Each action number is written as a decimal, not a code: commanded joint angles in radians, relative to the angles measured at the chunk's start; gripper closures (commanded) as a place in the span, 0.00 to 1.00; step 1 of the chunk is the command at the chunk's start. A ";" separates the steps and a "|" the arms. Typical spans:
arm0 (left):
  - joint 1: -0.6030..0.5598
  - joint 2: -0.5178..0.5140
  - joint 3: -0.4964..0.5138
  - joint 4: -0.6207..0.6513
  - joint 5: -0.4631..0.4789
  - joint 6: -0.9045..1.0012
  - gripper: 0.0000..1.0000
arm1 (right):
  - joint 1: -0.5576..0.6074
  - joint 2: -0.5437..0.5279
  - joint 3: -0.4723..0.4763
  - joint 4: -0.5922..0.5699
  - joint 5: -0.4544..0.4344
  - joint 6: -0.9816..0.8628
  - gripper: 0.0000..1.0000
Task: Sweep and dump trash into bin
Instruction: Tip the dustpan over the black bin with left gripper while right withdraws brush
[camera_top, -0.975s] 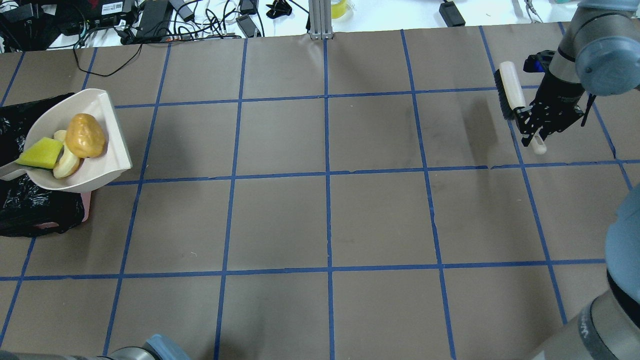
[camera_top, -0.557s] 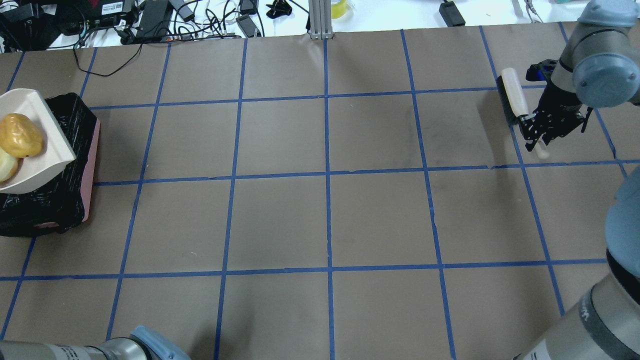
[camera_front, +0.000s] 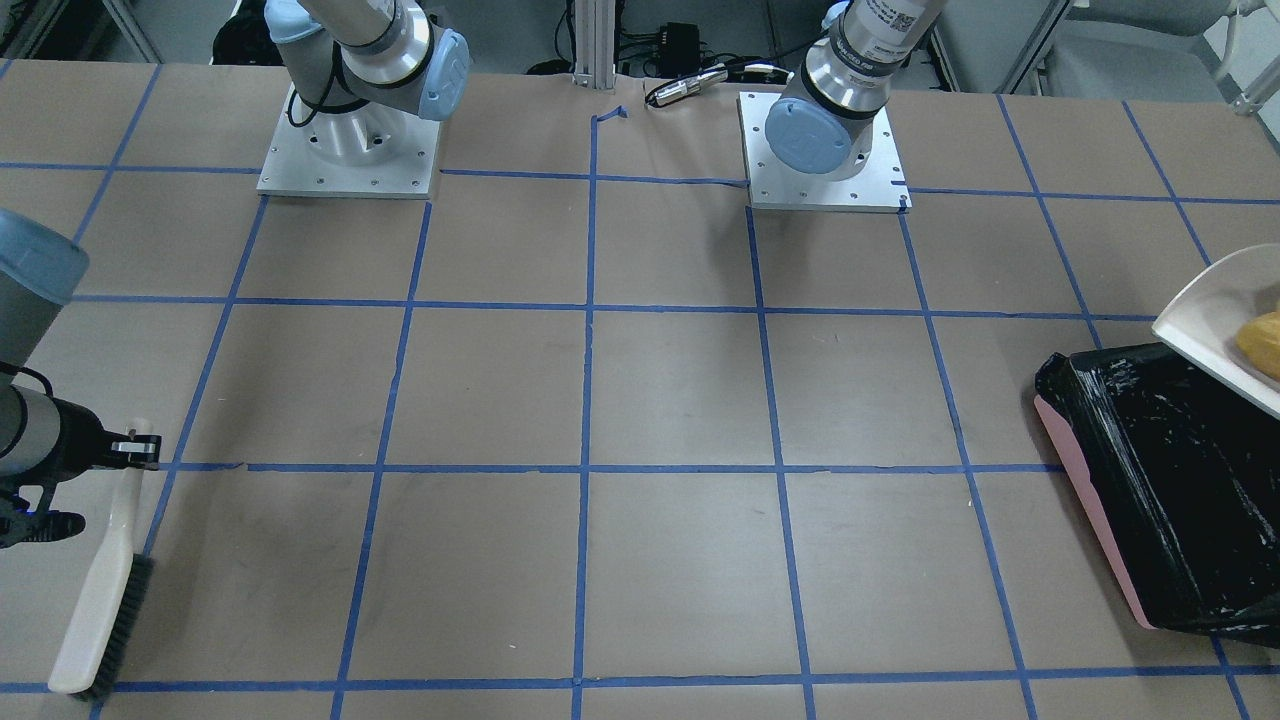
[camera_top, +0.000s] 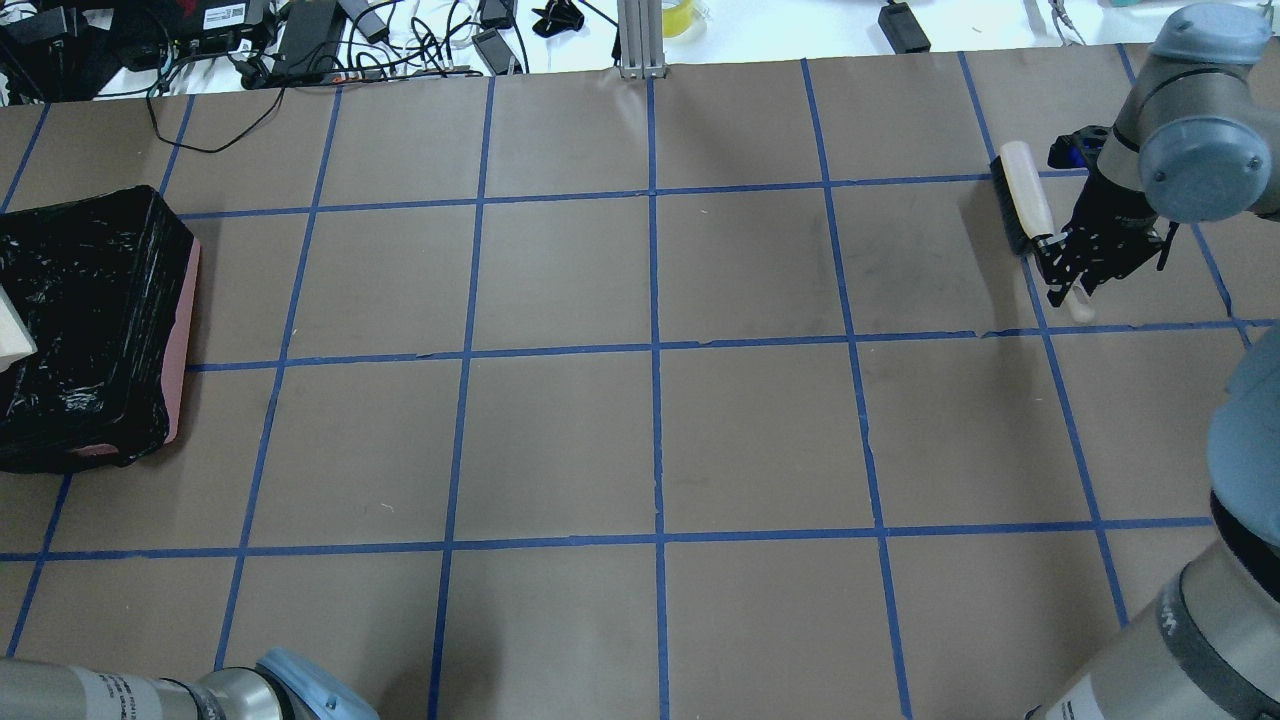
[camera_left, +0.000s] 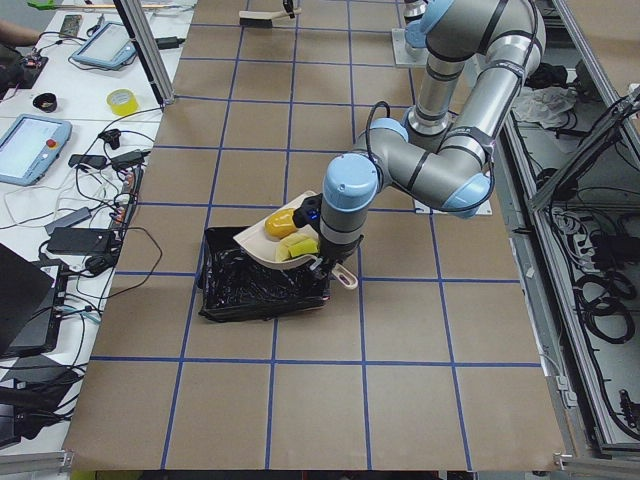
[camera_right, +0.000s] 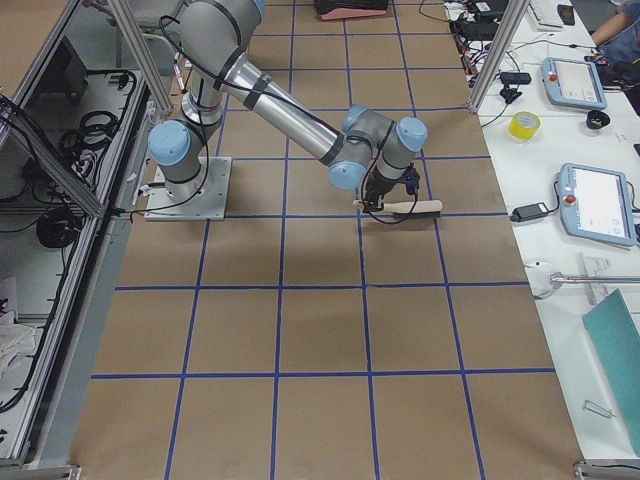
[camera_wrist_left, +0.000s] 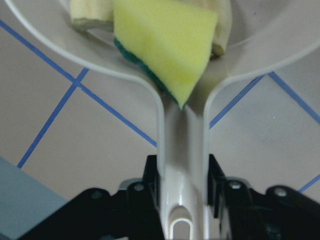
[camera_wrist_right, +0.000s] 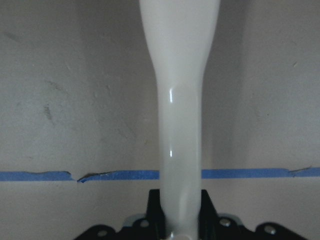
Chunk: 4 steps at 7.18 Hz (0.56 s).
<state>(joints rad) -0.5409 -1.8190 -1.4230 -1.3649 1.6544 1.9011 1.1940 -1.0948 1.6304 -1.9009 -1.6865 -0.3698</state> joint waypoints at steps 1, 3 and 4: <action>-0.078 -0.069 0.056 0.073 0.178 0.076 1.00 | 0.004 -0.001 0.000 0.011 0.001 0.015 1.00; -0.197 -0.083 0.059 0.116 0.406 0.099 1.00 | 0.006 0.000 0.000 0.011 0.001 0.003 0.94; -0.203 -0.089 0.046 0.171 0.418 0.102 1.00 | 0.006 0.001 0.000 0.011 0.005 -0.006 0.68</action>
<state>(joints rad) -0.7154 -1.9001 -1.3689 -1.2460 2.0154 1.9958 1.1992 -1.0950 1.6306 -1.8901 -1.6847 -0.3655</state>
